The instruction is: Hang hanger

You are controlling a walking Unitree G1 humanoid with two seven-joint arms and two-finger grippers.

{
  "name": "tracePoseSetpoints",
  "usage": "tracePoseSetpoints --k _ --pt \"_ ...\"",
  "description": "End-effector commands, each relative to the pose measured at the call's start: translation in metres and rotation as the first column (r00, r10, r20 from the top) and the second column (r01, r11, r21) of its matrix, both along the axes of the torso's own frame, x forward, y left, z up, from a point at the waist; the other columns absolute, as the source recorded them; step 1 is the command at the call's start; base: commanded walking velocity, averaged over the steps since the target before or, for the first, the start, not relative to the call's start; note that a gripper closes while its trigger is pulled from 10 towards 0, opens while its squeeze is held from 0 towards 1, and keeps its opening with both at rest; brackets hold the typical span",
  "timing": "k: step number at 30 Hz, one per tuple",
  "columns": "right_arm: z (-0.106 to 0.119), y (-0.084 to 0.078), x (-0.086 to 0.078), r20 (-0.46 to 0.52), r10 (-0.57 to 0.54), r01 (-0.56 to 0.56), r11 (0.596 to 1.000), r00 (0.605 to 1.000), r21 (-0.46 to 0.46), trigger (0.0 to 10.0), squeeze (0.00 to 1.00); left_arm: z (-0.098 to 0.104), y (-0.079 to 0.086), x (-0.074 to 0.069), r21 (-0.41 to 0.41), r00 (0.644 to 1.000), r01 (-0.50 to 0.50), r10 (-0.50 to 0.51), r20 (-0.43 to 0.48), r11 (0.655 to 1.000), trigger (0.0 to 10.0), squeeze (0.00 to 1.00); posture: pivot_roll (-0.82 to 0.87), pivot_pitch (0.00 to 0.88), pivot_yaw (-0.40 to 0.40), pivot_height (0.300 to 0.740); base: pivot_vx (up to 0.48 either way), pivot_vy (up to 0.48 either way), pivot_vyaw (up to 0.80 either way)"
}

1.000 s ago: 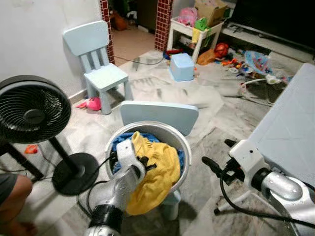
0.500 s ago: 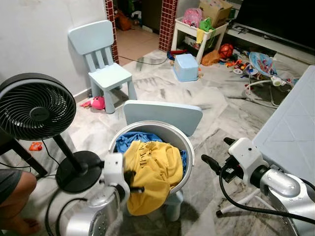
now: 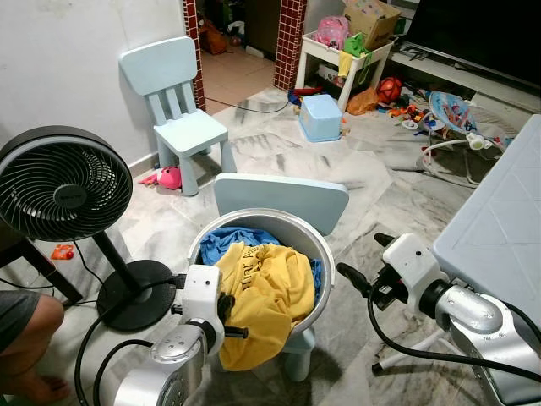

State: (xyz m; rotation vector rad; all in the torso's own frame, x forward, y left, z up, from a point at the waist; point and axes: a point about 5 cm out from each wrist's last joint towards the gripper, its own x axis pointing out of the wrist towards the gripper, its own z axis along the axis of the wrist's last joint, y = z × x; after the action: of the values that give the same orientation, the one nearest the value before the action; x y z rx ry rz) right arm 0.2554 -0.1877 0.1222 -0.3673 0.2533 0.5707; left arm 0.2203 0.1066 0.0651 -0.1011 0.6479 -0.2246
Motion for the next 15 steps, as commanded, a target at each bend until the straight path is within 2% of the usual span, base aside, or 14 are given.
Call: tracePoseSetpoints --k 1,6,9,12,14,15 --pt "-0.001 -0.005 -0.001 -0.003 -0.014 0.014 1.0 1.0 -0.008 10.0 0.0 0.002 0.001 -0.002 0.012 1.0 0.0 0.001 -0.007 1.0 10.0 1.0 -0.21 0.04 -0.073 0.74 0.0 0.0 0.0" --pt "-0.002 -0.007 -0.001 -0.007 -0.013 0.013 1.0 1.0 -0.014 10.0 0.0 0.003 0.007 -0.007 0.039 1.0 -0.024 0.025 -0.011 0.999 10.0 1.0 -0.21 0.041 -0.076 0.74 0.0 0.0 0.0" --pt "-0.001 -0.007 0.001 -0.003 -0.011 0.011 1.0 1.0 -0.014 10.0 0.0 0.007 0.011 -0.007 0.015 0.997 -0.08 0.079 0.023 0.997 10.0 1.0 -0.2 0.042 -0.081 0.74 0.0 0.0 0.0" --pt "0.0 -0.006 0.003 0.001 -0.006 0.006 1.0 1.0 -0.014 10.0 0.0 0.013 0.023 -0.003 0.008 0.972 -0.225 0.224 0.075 0.974 10.0 1.0 -0.2 0.041 -0.085 0.74 0.0 0.0 0.0" --pt "0.0 -0.006 0.003 0.001 -0.003 0.003 1.0 1.0 -0.015 10.0 0.0 0.014 0.03 -0.001 0.005 0.951 -0.301 0.3 0.079 0.954 10.0 1.0 -0.2 0.04 -0.087 0.74 0.0 0.0 0.0" --pt "0.0 -0.006 0.004 0.001 -0.002 0.002 1.0 1.0 -0.015 10.0 0.0 0.011 0.035 0.002 -0.027 0.931 -0.361 0.362 0.049 0.932 10.0 1.0 -0.2 0.039 -0.091 0.74 0.0 0.0 0.0"
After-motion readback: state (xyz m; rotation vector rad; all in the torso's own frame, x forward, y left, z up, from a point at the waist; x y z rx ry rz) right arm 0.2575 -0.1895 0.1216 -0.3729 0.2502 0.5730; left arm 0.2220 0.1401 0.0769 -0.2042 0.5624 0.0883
